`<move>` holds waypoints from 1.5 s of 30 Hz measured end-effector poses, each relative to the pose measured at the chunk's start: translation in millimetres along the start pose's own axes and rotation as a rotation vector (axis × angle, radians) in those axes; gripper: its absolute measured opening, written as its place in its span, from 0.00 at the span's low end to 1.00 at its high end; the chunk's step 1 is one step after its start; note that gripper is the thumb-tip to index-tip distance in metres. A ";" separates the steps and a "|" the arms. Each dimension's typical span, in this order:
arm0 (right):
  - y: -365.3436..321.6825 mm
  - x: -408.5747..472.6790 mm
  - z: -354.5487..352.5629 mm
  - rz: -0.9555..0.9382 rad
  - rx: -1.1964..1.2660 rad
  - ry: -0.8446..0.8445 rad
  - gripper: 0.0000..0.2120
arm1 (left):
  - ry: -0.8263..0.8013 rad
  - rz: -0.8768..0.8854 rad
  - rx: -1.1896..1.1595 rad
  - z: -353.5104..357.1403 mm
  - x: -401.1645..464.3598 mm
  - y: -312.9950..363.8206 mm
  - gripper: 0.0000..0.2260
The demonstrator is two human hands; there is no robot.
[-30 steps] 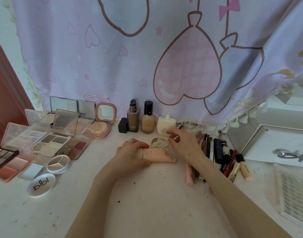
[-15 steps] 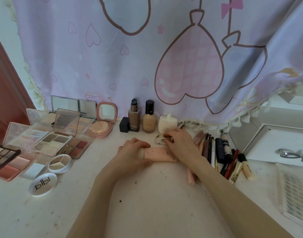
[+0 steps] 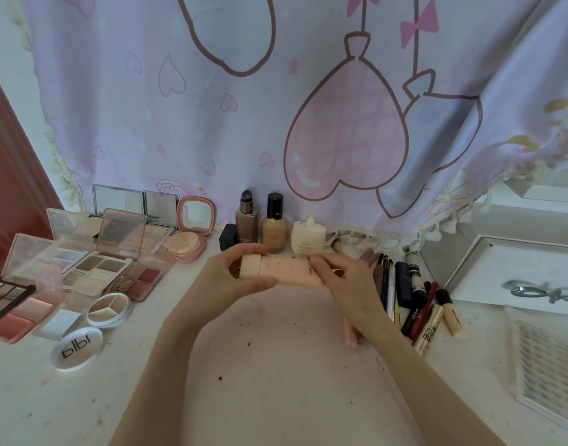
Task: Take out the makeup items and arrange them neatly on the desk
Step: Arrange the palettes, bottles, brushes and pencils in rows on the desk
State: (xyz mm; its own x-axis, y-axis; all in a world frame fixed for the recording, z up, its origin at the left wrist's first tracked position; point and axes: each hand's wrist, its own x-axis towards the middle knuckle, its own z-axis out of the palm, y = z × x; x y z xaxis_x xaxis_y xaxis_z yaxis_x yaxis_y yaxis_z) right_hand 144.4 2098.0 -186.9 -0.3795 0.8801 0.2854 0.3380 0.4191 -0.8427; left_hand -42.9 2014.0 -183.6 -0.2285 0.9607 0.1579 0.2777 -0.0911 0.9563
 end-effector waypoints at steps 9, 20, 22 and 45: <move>-10.4 -10.4 -4.6 0.466 0.887 -0.158 0.12 | -0.063 0.071 -0.172 5.9 -2.9 6.4 0.20; -2.1 -14.1 -5.8 0.587 0.967 -0.252 0.11 | -0.031 0.192 0.168 18.3 0.5 5.4 0.18; 0.0 -13.4 -7.4 0.599 0.983 -0.217 0.11 | 0.003 0.208 0.195 18.6 1.3 3.9 0.15; -2.7 -17.3 1.6 0.532 0.951 -0.131 0.09 | 0.058 0.112 0.094 13.0 3.2 -0.6 0.10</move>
State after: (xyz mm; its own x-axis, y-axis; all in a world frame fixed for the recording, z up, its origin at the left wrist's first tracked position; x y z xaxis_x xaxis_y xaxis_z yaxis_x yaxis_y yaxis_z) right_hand 148.7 2081.3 -190.3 -0.4900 0.8430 -0.2221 -0.2954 -0.4002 -0.8675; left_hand -31.8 2020.5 -186.9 -0.2442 0.9289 0.2785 0.3895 -0.1690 0.9054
